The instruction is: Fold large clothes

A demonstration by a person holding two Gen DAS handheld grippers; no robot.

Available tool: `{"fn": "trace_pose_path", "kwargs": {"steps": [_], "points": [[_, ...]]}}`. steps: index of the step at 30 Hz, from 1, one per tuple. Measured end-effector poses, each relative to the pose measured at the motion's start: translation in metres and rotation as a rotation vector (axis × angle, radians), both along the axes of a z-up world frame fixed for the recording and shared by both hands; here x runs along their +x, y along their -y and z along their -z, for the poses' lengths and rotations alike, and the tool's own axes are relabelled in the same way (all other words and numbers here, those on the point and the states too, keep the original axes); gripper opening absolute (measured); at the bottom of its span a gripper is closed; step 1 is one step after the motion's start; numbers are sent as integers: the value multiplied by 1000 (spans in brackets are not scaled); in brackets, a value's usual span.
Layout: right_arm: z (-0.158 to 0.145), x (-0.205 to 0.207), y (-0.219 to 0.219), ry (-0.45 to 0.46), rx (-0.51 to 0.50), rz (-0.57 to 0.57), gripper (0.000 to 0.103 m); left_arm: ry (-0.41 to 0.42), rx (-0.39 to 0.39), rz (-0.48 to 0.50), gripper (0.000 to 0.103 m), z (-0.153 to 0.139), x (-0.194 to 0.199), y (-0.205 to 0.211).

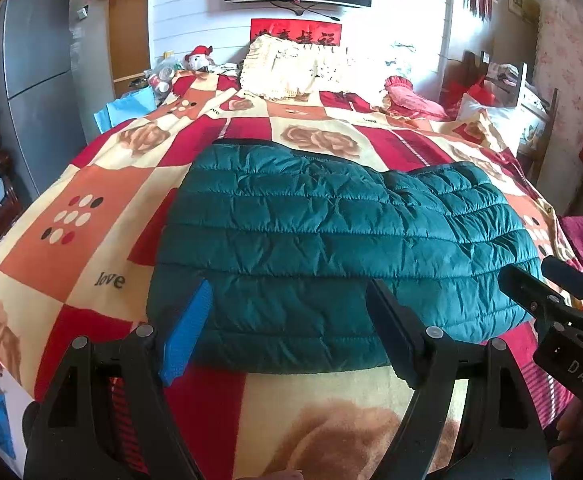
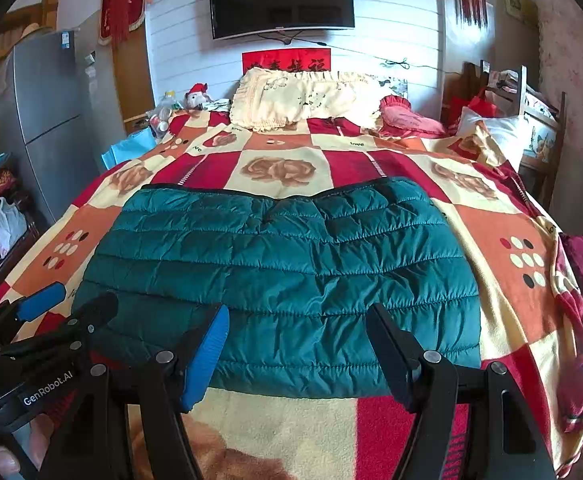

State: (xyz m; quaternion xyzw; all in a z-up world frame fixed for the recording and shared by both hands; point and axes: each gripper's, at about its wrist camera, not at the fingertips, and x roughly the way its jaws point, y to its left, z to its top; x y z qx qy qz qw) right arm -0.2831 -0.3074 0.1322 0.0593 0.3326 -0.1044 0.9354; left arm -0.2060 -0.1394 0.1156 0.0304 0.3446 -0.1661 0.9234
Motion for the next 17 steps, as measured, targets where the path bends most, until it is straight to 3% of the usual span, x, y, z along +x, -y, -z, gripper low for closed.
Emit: {"fn": "trace_pose_path", "kwargs": {"steps": [17], "points": [[3, 2, -1, -8, 4, -2, 69, -48, -20, -1, 80, 10, 13, -7]]}}
